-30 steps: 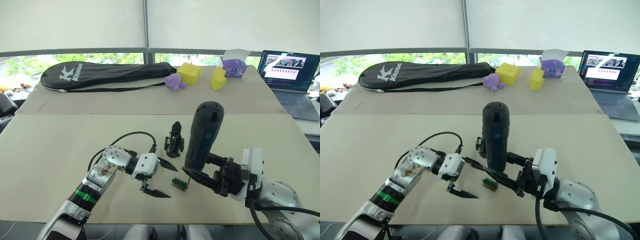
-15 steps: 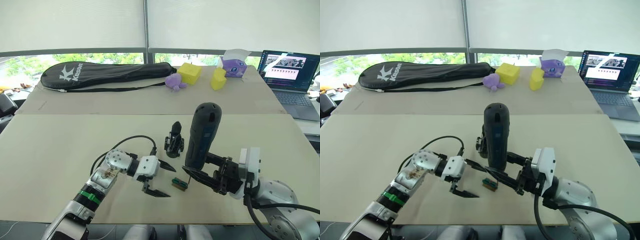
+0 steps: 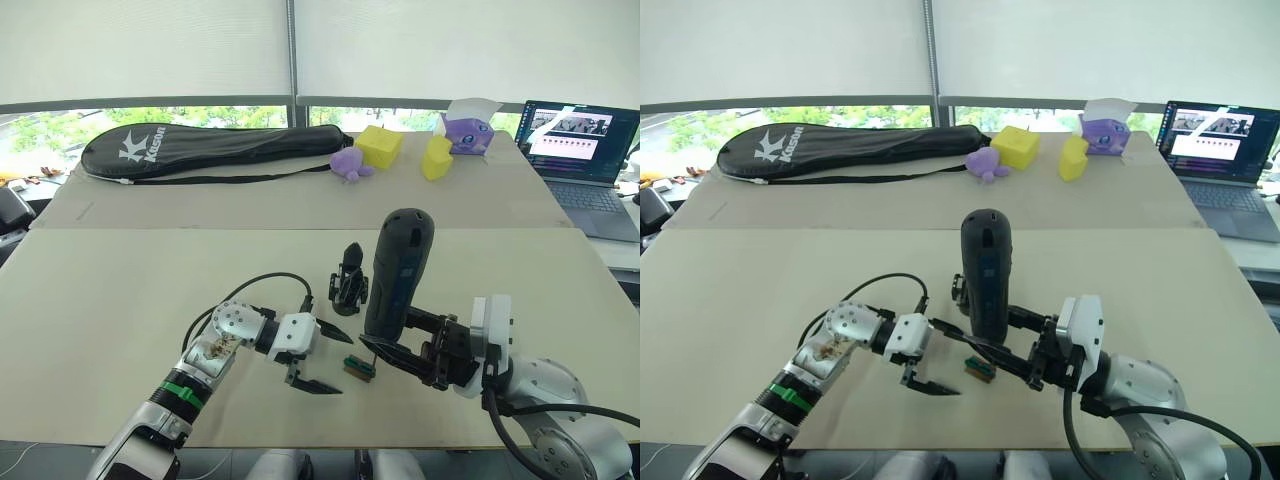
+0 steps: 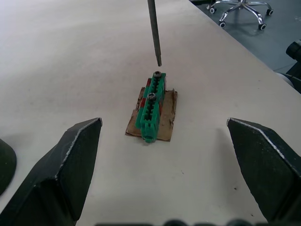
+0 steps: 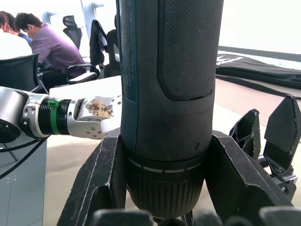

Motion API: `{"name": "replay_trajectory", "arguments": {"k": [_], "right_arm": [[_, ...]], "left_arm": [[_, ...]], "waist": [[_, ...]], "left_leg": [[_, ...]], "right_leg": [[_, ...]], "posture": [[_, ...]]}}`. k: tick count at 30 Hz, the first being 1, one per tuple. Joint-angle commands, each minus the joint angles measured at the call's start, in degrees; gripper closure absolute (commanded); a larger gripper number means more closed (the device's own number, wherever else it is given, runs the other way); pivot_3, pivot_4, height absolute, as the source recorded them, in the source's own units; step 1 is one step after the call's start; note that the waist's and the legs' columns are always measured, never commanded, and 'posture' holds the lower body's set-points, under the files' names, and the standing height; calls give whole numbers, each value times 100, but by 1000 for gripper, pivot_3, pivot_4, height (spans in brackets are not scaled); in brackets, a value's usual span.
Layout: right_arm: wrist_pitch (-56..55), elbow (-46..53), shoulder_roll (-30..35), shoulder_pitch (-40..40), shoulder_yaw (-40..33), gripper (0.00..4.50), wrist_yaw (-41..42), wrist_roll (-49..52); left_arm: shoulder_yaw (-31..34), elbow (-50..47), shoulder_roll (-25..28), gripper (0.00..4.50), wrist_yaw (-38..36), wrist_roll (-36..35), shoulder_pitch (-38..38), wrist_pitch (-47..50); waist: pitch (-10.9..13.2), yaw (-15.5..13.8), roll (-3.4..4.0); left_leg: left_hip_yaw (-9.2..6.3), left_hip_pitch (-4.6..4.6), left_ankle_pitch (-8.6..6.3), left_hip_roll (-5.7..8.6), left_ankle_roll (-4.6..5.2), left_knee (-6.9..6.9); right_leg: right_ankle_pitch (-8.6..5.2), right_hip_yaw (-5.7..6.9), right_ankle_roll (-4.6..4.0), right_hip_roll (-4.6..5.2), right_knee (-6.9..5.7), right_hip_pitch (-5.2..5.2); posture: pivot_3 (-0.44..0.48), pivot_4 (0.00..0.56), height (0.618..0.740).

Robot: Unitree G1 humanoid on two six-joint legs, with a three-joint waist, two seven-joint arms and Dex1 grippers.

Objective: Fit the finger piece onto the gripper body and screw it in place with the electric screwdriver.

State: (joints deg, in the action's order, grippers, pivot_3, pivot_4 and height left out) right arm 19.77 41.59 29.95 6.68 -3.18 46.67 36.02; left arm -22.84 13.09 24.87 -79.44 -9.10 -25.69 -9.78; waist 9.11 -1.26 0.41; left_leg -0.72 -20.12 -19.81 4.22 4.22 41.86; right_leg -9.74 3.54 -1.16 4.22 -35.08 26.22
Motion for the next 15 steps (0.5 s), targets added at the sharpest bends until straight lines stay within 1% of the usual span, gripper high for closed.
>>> {"name": "replay_trajectory", "arguments": {"k": [1, 15], "right_arm": [[-293, 185, 2, -83, -86, 2582, 33, 77], [-283, 95, -31, -176, -43, 2582, 58, 4]], "left_arm": [[8, -31, -26, 0, 20, 0, 29, -101], [26, 71, -85, 0, 39, 17, -30, -165]], "waist": [[0, -1, 0], [0, -2, 0]], "left_leg": [[0, 0, 0, 0, 0, 0], [1, 0, 0, 0, 1, 0]], "right_leg": [[0, 0, 0, 0, 0, 0], [0, 0, 0, 0, 0, 0]], "posture": [[0, 150, 740], [0, 150, 740]]}}
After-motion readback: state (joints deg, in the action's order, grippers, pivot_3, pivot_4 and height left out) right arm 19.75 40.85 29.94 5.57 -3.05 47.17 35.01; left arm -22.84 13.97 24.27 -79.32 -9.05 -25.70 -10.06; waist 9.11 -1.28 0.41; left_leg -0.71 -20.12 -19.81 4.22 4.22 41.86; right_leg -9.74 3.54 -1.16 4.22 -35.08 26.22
